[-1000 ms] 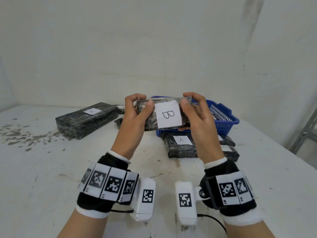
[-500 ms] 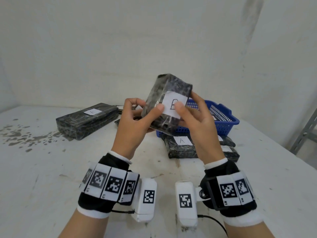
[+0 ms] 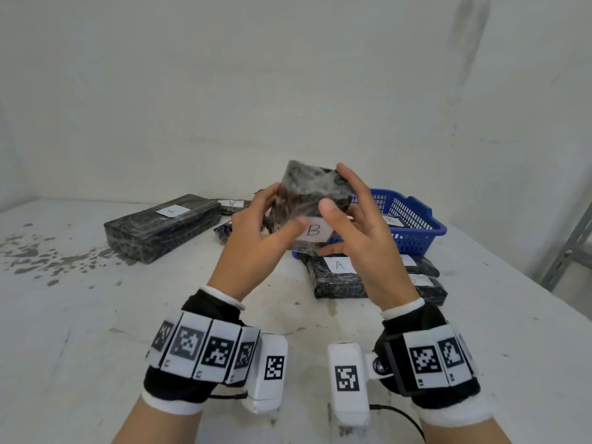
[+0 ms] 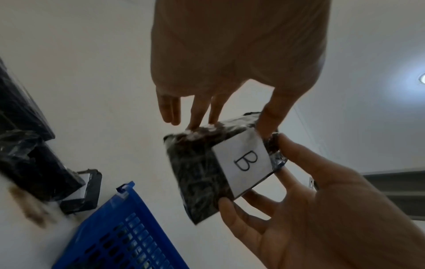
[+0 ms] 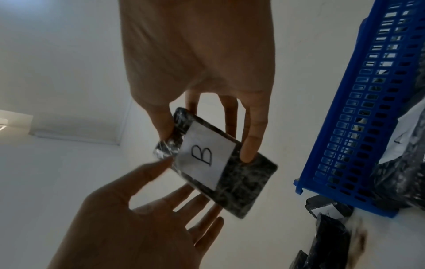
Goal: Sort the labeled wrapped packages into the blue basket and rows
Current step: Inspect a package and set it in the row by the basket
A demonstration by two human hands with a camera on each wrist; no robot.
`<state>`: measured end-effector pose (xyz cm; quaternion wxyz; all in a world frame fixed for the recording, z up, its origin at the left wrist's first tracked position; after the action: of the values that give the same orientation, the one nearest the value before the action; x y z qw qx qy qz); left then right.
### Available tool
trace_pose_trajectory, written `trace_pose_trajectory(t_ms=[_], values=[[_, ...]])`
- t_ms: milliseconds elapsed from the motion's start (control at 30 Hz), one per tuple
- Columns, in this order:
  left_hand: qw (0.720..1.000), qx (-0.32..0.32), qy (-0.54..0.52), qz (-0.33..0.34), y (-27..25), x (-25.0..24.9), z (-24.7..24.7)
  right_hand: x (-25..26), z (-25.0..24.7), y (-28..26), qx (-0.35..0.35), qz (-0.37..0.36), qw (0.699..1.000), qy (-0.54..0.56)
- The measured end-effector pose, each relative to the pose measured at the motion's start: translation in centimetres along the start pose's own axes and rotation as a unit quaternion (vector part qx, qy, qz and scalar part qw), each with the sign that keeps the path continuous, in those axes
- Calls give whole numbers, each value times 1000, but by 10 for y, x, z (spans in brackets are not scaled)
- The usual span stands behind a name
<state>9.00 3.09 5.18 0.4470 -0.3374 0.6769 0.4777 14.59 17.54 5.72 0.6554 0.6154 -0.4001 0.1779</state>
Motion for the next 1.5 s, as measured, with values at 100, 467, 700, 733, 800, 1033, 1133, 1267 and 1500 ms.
trace_pose_trajectory(t_ms=[100, 467, 700, 733, 800, 1033, 1133, 1267, 1500], values=[[1000, -16, -24, -1, -2, -3, -4, 1, 3, -1, 9, -11, 1000, -7], [998, 11, -58, 8, -6, -8, -1, -7, 5, -1, 22, -1, 999, -30], [997, 12, -80, 19, -8, -13, -2, -7, 2, 0, 13, -7, 1000, -24], [996, 12, -83, 21, -8, -13, -1, -6, 2, 0, 10, -7, 1000, -17], [996, 11, -85, 22, -8, -13, -1, -6, 2, 0, 6, -7, 1000, -4], [996, 18, -88, 18, -9, -14, -1, -5, 2, 0, -7, -20, 1000, 5], [996, 13, -83, 32, -9, -15, 0, -3, 4, -1, -12, -24, 1000, -2], [995, -3, -94, 40, -12, -18, -1, -1, 3, -1, -35, -24, 999, -17], [988, 38, -139, -61, -8, -8, 7, 5, 0, -1, -57, -62, 996, 1]])
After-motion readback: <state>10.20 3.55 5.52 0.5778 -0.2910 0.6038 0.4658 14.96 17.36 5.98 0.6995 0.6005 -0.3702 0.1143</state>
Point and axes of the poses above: each hand's wrist, its own y-axis towards the middle knuckle, its own z-axis out of the palm, x = y × z, the point moved 4 cm from there along y, towards the middle knuckle, and after that the axes turned 9 degrees about -z, right-handed, at the moved point
